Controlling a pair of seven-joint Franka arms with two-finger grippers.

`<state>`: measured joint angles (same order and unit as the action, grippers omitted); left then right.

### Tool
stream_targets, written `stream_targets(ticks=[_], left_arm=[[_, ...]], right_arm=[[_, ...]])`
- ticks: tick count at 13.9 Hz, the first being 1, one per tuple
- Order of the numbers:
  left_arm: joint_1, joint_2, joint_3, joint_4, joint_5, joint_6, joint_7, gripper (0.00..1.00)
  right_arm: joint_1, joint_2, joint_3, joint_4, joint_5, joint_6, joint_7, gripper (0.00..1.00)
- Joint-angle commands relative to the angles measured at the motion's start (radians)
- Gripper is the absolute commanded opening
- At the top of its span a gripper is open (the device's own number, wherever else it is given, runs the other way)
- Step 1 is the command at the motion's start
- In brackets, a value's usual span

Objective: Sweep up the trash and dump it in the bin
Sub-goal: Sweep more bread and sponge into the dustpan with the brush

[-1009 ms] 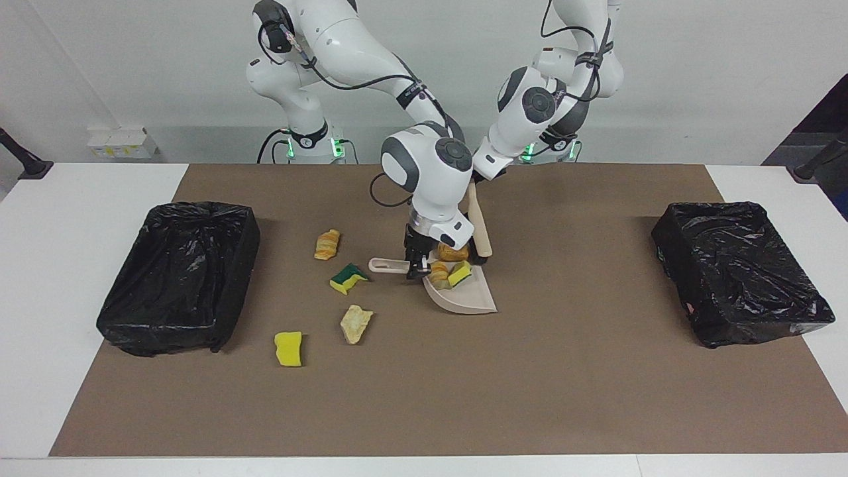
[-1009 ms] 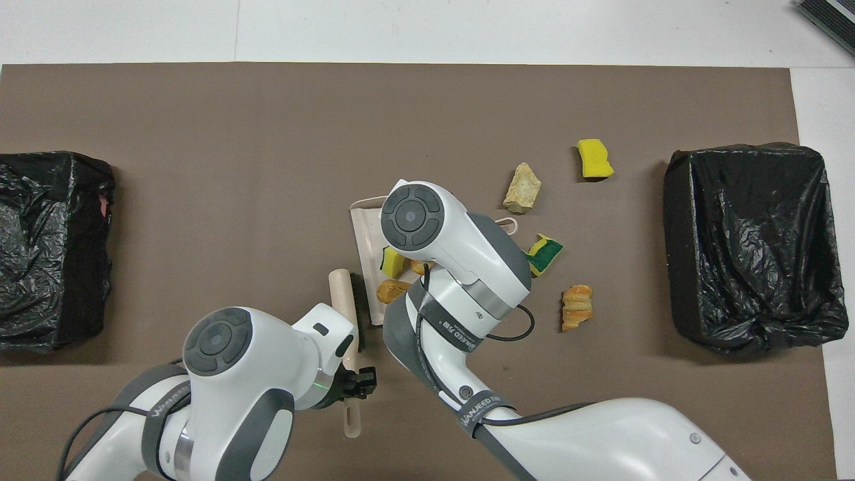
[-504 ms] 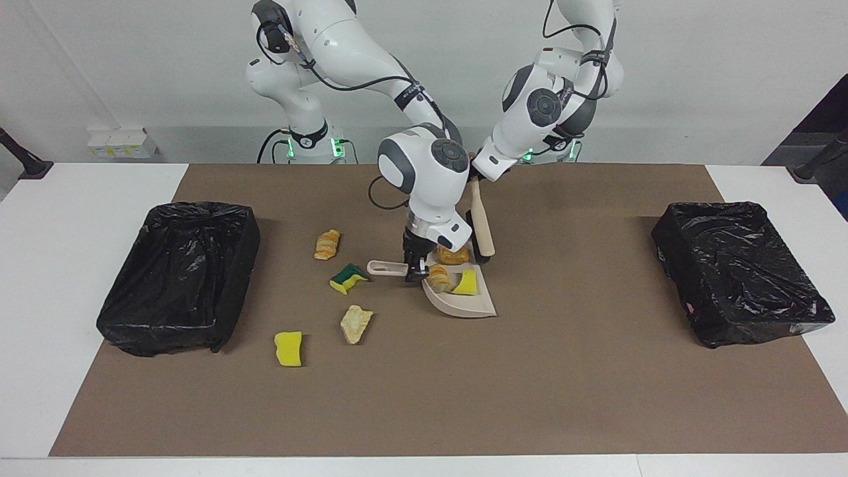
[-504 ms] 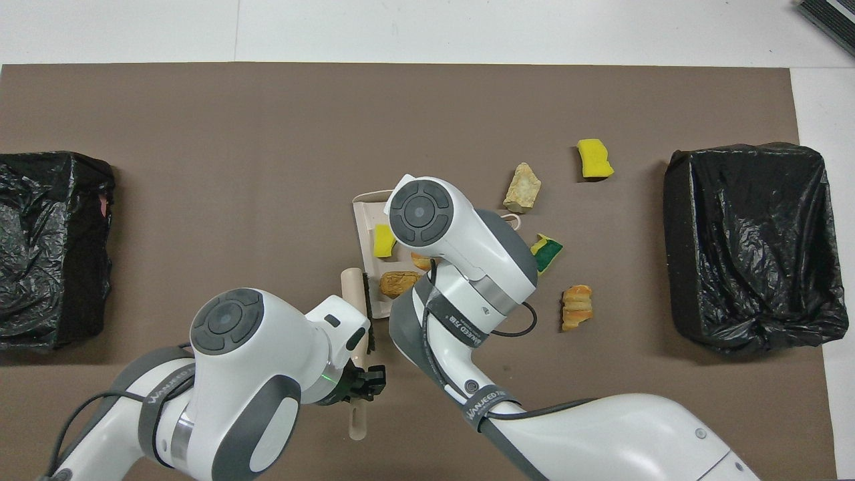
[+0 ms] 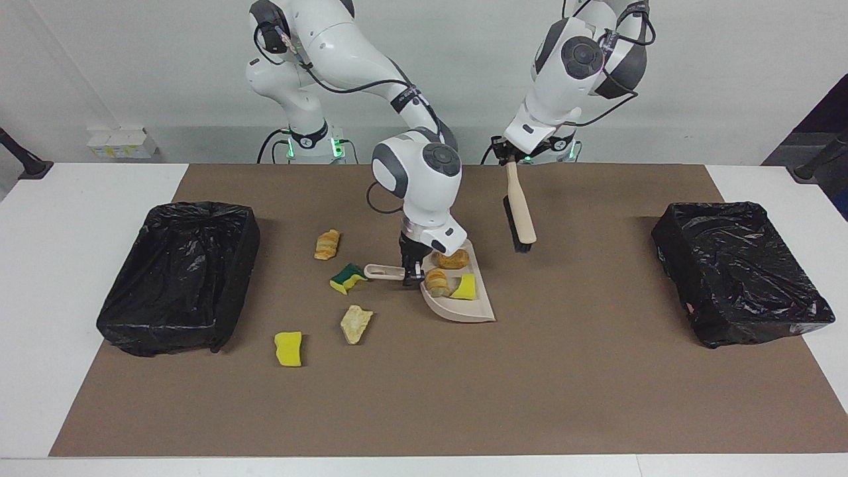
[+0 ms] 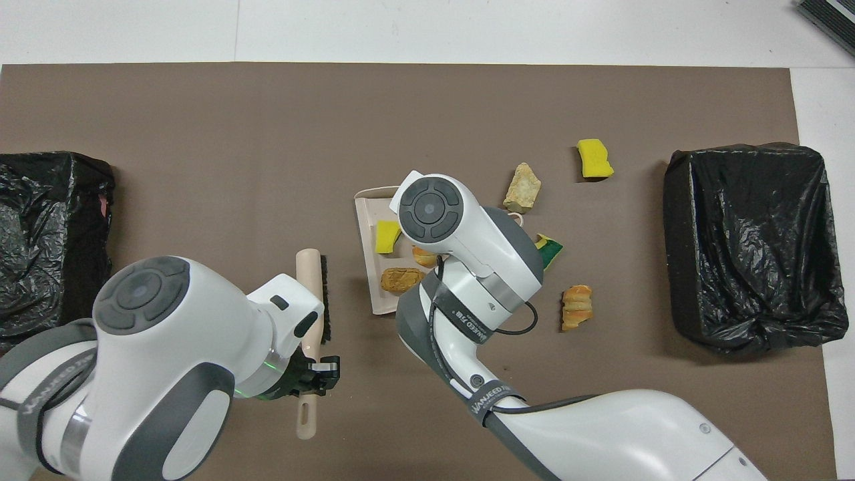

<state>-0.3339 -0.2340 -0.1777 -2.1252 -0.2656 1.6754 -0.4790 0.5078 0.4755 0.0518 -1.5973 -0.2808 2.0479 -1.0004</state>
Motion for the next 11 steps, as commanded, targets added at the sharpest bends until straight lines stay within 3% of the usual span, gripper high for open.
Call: stream_targets(ticks=[1, 6, 9, 11], left_arm=[[-0.008, -0.014, -0.008, -0.009, 0.026, -0.003, -0.018, 0.00], [-0.088, -0.123, -0.013, -0.166, 0.013, 0.110, -0.065, 0.00], [-0.229, -0.111, -0.014, -0.226, 0.011, 0.240, -0.182, 0.00], [-0.319, -0.093, -0.013, -0.329, 0.011, 0.364, -0.248, 0.00]], right_arm=[[-0.054, -0.101, 0.011, -0.084, 0.047, 0.025, 0.002, 0.00], [-0.202, -0.296, 0.011, -0.217, 0.080, 0.008, -0.093, 0.00], [-0.332, -0.366, 0.010, -0.222, 0.083, -0.038, -0.173, 0.00], [-0.434, -0.411, 0.010, -0.217, 0.086, -0.048, -0.254, 0.00]])
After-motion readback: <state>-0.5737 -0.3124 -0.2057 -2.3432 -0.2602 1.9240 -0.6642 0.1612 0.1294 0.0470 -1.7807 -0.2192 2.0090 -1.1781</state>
